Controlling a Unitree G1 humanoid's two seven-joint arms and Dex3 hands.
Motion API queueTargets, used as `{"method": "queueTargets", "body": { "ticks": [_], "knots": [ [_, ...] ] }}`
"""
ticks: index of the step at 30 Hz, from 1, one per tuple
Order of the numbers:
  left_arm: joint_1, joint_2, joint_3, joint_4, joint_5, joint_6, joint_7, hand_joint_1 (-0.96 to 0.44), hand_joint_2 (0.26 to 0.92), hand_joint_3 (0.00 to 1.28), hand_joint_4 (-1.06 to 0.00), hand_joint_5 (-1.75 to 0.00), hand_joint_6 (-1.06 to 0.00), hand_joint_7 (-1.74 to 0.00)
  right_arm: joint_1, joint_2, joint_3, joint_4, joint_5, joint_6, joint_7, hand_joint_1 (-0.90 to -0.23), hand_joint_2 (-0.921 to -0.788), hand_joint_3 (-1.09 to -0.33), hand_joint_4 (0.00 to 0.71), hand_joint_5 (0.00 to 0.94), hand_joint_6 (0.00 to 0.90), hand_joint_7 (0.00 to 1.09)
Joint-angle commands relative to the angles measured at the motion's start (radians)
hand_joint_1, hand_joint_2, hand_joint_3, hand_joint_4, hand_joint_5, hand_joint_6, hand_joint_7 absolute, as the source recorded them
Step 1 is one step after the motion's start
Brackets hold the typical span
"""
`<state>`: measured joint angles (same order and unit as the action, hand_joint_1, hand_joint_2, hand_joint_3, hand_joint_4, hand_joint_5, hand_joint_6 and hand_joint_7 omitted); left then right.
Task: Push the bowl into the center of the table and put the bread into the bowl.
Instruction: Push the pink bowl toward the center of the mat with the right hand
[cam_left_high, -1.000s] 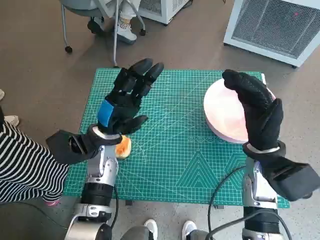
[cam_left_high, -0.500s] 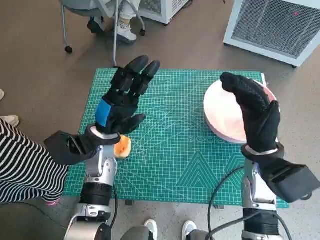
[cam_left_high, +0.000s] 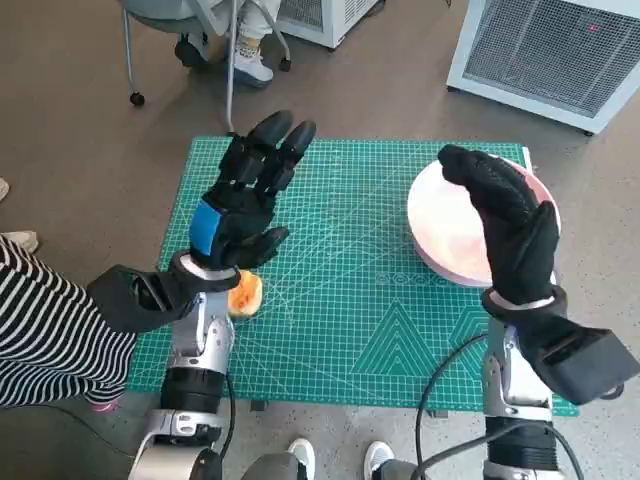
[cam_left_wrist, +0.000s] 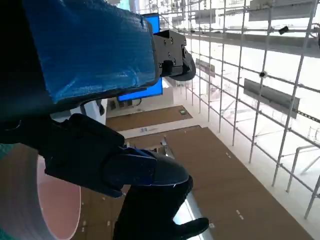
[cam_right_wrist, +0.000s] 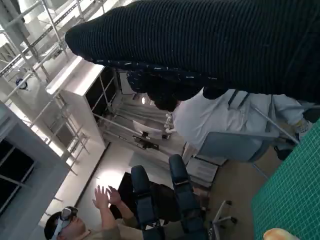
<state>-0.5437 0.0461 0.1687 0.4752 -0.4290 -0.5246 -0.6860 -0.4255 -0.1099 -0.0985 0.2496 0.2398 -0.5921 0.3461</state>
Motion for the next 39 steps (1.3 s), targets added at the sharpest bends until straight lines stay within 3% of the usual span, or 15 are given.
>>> {"method": "queueTargets", "body": {
  "ticks": [1,17,22,26,29,34,39],
  "knots": [
    [0.01,0.008,-0.005,-0.017,0.006,0.001,0.001,-0.6,0.921,0.31,0.0,-0.19,0.0,-0.46,0.016,0.002,0.005,0.006,0.008,0.018,0.008,-0.681,-0.921,-0.747,0.167,0.0,0.085,0.38],
    [0.018,0.007,-0.007,-0.026,0.004,0.01,0.005,-0.6,0.921,0.31,0.0,-0.18,0.0,-0.45,0.022,-0.015,-0.006,-0.011,0.023,0.033,0.02,-0.683,-0.921,-0.749,0.167,0.001,0.082,0.39],
    [0.019,0.007,-0.007,-0.028,0.007,0.011,0.01,-0.6,0.921,0.31,-0.01,-0.18,0.0,-0.45,0.025,-0.051,-0.04,-0.018,0.058,0.044,0.043,-0.687,-0.921,-0.745,0.171,0.003,0.084,0.39],
    [0.02,0.009,-0.006,-0.03,0.005,0.015,0.012,-0.6,0.921,0.31,-0.01,-0.18,0.0,-0.45,0.013,-0.095,-0.093,0.007,0.098,0.044,0.059,-0.689,-0.921,-0.74,0.174,0.004,0.087,0.39],
    [0.022,0.01,-0.007,-0.032,0.006,0.015,0.014,-0.59,0.921,0.31,0.0,-0.17,0.0,-0.45,0.005,-0.115,-0.129,0.022,0.112,0.041,0.05,-0.689,-0.921,-0.739,0.173,0.003,0.089,0.39],
    [0.02,0.011,-0.007,-0.025,0.009,0.011,0.016,-0.59,0.921,0.32,0.0,-0.17,0.0,-0.45,-0.017,-0.141,-0.191,0.072,0.075,0.009,-0.015,-0.683,-0.921,-0.753,0.164,0.001,0.087,0.4],
    [0.019,0.012,-0.008,-0.017,0.012,0.006,0.016,-0.59,0.921,0.32,-0.01,-0.17,0.0,-0.45,-0.049,-0.174,-0.241,0.169,0.031,-0.032,-0.08,-0.68,-0.921,-0.792,0.146,0.0,0.028,0.49]
  ]
}}
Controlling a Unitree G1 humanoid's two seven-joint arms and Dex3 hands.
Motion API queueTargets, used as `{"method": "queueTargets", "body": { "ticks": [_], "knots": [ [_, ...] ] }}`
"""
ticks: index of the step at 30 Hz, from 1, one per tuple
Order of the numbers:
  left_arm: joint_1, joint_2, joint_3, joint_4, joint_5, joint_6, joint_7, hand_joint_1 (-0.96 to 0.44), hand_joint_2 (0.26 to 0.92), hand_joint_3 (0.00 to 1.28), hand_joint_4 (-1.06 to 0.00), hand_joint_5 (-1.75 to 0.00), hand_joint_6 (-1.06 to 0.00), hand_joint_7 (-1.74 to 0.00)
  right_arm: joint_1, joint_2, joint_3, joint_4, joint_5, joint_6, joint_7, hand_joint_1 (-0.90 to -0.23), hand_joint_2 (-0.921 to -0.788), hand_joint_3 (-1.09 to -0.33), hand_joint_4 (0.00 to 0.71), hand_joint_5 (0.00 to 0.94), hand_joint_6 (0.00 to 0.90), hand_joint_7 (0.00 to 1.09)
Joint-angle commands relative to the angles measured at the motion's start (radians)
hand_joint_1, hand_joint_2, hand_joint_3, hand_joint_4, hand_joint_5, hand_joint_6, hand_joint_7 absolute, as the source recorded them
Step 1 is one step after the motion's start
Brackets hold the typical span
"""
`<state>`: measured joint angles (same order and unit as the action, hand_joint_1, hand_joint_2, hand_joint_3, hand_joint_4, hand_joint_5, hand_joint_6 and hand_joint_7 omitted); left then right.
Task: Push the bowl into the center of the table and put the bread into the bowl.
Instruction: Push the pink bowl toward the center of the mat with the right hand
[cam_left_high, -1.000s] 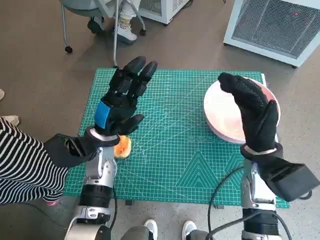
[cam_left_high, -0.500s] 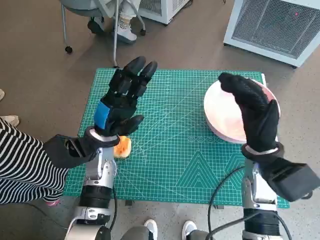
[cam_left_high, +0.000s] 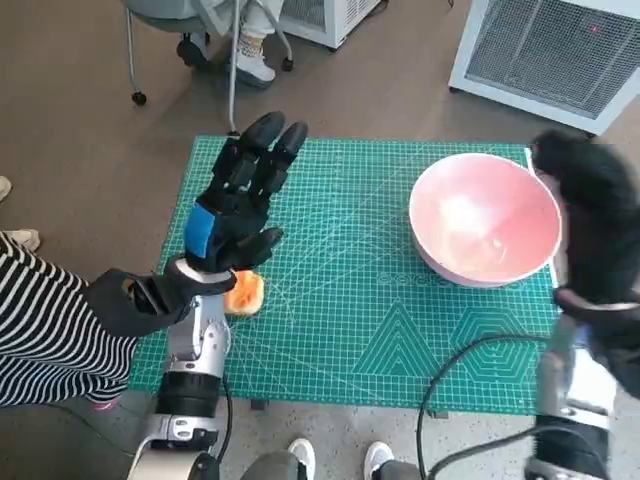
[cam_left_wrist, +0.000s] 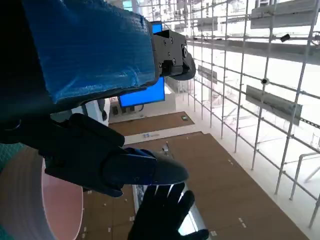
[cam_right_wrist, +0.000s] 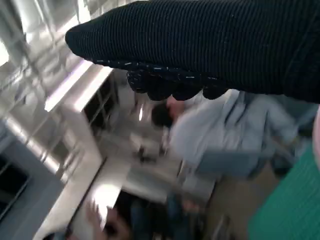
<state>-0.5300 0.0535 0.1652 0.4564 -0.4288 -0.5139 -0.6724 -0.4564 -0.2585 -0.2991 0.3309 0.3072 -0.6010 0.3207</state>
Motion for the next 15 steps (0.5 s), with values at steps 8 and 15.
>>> {"method": "queueTargets", "body": {
  "ticks": [8,15],
  "knots": [
    [0.002,0.006,-0.005,0.008,0.02,-0.01,0.006,-0.59,0.92,0.31,-0.01,-0.17,0.0,-0.46,-0.082,-0.099,-0.094,0.304,-0.053,-0.056,-0.104,-0.661,-0.921,-0.849,0.136,0.0,0.0,0.48],
    [-0.002,0.009,-0.004,0.016,0.025,-0.014,0.004,-0.59,0.921,0.31,-0.02,-0.16,0.0,-0.46,-0.143,-0.138,-0.118,0.482,-0.027,-0.035,-0.092,-0.654,-0.921,-0.852,0.111,0.001,-0.001,0.43]
  ]
}}
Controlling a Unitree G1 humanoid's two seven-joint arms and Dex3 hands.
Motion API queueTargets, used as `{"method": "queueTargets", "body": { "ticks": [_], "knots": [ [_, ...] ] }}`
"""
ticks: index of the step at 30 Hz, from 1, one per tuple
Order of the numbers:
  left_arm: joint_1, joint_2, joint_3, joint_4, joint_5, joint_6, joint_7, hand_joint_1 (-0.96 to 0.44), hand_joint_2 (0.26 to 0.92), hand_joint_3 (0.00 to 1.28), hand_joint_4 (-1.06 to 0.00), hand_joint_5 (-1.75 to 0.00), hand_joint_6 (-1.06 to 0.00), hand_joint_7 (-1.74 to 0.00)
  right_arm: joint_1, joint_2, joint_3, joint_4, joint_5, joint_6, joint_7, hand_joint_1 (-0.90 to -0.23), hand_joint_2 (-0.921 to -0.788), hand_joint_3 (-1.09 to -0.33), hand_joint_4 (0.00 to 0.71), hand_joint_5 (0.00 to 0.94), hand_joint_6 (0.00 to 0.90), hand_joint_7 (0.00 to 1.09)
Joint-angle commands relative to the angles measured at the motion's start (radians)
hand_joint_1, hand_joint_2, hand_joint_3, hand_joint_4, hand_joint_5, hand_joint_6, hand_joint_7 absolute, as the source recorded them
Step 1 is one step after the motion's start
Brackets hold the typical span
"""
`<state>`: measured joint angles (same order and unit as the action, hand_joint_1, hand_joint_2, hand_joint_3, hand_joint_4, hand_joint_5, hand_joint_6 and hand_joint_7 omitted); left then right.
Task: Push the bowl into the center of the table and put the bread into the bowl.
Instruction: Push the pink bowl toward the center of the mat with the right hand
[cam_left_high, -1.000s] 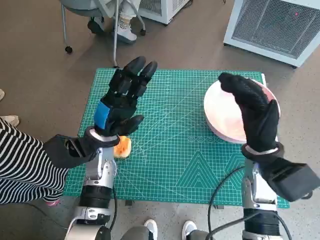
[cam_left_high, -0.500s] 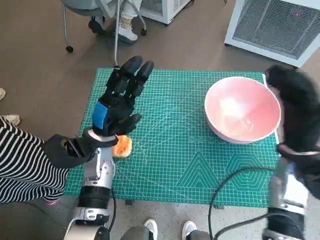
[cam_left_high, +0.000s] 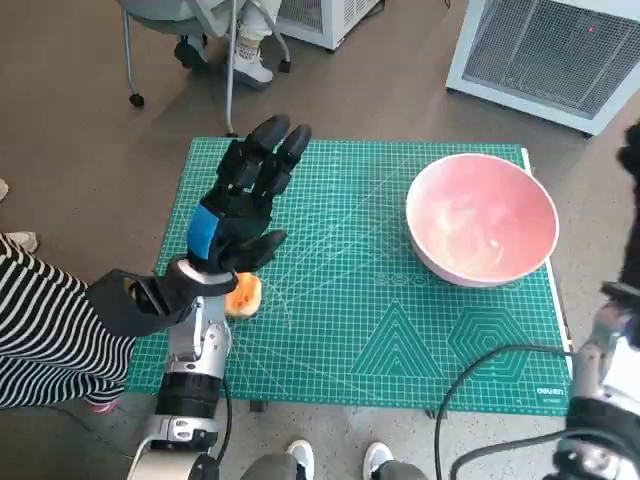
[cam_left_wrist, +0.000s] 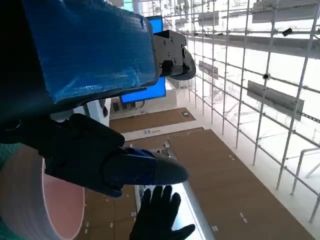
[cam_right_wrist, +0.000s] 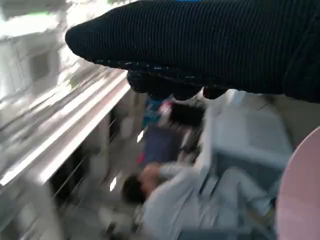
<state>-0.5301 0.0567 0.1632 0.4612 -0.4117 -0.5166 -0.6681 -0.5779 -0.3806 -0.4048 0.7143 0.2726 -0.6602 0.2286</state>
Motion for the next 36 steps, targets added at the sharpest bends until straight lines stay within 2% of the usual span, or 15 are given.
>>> {"method": "queueTargets", "body": {
  "ticks": [1,7,14,19,25,31,36],
  "knots": [
    [-0.002,0.007,-0.001,0.012,0.008,-0.011,-0.001,-0.59,0.921,0.31,-0.02,-0.16,0.0,-0.47,-0.029,-0.019,-0.014,0.117,0.007,0.028,-0.002,-0.647,-0.921,-0.856,0.108,0.0,-0.001,0.42],
    [-0.001,0.01,-0.002,0.008,0.012,-0.009,-0.001,-0.59,0.921,0.31,-0.03,-0.16,0.0,-0.47,-0.067,-0.03,-0.022,0.23,0.01,0.051,0.001,-0.608,-0.921,-0.875,0.094,0.0,-0.001,0.38],
    [0.005,0.017,-0.001,-0.003,0.011,-0.006,-0.003,-0.58,0.921,0.3,-0.03,-0.15,0.0,-0.48,-0.111,-0.047,-0.02,0.375,-0.011,0.09,-0.023,-0.572,-0.921,-0.909,0.082,0.0,0.002,0.36],
    [0.011,0.024,-0.001,-0.015,0.007,0.0,-0.003,-0.58,0.921,0.3,-0.04,-0.15,0.0,-0.48,-0.139,-0.049,-0.02,0.451,-0.01,0.137,-0.027,-0.557,-0.921,-0.937,0.088,0.003,0.009,0.35],
    [0.02,0.03,0.0,-0.028,0.004,0.005,-0.005,-0.58,0.921,0.29,-0.05,-0.15,0.0,-0.49,-0.163,-0.039,-0.028,0.5,0.002,0.193,-0.033,-0.555,-0.921,-0.943,0.092,0.005,0.02,0.33],
    [0.03,0.037,0.001,-0.045,0.003,0.015,-0.002,-0.58,0.92,0.29,-0.05,-0.14,0.0,-0.5,-0.177,-0.012,-0.032,0.527,0.005,0.22,-0.042,-0.562,-0.921,-0.938,0.108,0.011,0.047,0.32],
    [0.038,0.044,0.006,-0.054,0.0,0.022,-0.003,-0.58,0.92,0.28,-0.05,-0.14,0.0,-0.5,-0.187,0.01,-0.039,0.546,0.013,0.234,-0.016,-0.558,-0.921,-0.926,0.124,0.006,0.09,0.27]
  ]
}}
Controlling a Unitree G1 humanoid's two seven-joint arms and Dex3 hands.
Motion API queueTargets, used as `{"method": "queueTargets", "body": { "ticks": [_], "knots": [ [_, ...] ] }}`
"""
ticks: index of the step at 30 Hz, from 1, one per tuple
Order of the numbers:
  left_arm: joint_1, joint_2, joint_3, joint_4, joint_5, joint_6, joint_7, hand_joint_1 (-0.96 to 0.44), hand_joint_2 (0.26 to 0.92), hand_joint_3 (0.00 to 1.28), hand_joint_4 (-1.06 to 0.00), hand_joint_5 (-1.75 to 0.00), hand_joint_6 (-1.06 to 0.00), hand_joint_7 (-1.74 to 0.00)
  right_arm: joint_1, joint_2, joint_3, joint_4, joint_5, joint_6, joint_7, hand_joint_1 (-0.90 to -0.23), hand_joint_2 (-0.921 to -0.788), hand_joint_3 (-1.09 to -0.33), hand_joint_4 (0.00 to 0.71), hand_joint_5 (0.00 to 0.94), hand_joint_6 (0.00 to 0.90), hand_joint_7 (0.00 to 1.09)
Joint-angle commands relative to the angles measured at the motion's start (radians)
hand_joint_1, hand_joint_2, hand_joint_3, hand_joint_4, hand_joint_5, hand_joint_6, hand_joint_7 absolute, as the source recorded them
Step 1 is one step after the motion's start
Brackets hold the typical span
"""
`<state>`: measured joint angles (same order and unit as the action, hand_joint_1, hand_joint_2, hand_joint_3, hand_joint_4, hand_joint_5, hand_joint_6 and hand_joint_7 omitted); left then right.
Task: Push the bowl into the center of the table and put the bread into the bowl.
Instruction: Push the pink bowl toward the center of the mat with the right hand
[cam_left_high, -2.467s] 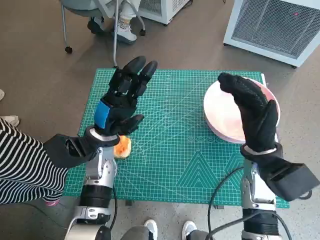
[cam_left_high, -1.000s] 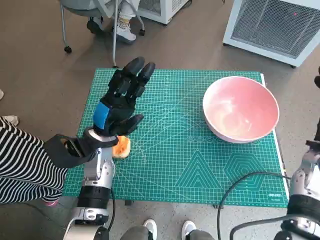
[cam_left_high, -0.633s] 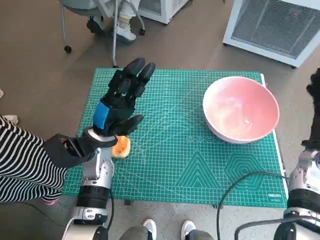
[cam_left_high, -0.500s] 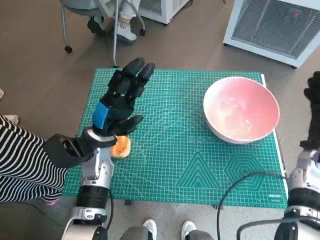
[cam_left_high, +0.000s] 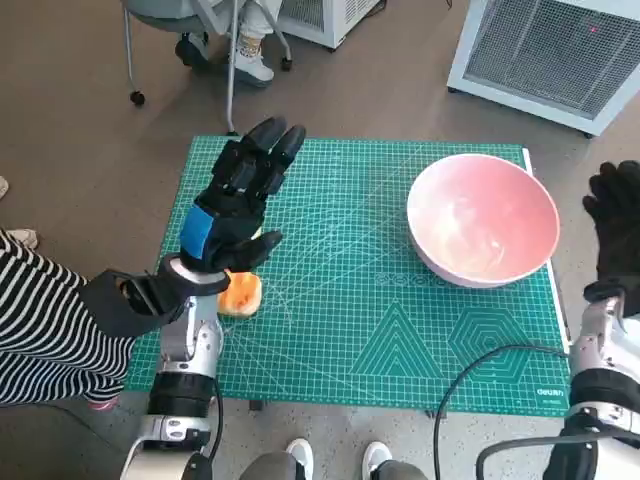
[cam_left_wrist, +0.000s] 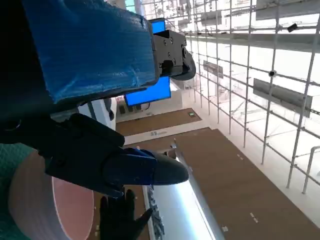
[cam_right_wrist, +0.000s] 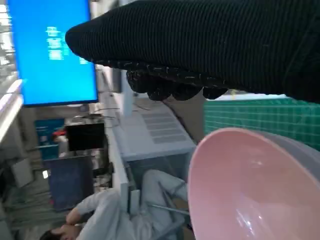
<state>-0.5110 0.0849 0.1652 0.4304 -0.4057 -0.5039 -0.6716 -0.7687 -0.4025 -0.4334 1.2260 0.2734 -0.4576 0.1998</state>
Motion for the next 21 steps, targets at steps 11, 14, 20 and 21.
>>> {"method": "queueTargets", "body": {
  "ticks": [11,14,20,21],
  "knots": [
    [0.026,0.025,0.012,-0.033,-0.011,0.016,0.003,-0.57,0.919,0.27,-0.06,-0.13,0.0,-0.51,-0.012,0.069,0.001,0.062,-0.009,0.057,0.052,-0.592,-0.921,-0.893,0.103,0.0,0.098,0.22],
    [0.03,0.026,0.012,-0.039,-0.012,0.016,0.005,-0.57,0.919,0.26,-0.06,-0.13,0.0,-0.51,-0.017,0.084,0.006,0.065,-0.012,0.065,0.055,-0.602,-0.921,-0.885,0.103,0.002,0.104,0.22],
    [0.041,0.027,0.014,-0.05,-0.014,0.017,0.012,-0.57,0.919,0.26,-0.07,-0.13,0.0,-0.51,-0.02,0.121,0.012,0.065,-0.01,0.071,0.072,-0.624,-0.921,-0.868,0.108,0.004,0.122,0.21],
    [0.042,0.027,0.014,-0.051,-0.014,0.017,0.012,-0.57,0.919,0.26,-0.07,-0.13,0.0,-0.51,-0.02,0.125,0.012,0.065,-0.011,0.071,0.074,-0.627,-0.921,-0.866,0.111,0.006,0.125,0.2]
  ]
}}
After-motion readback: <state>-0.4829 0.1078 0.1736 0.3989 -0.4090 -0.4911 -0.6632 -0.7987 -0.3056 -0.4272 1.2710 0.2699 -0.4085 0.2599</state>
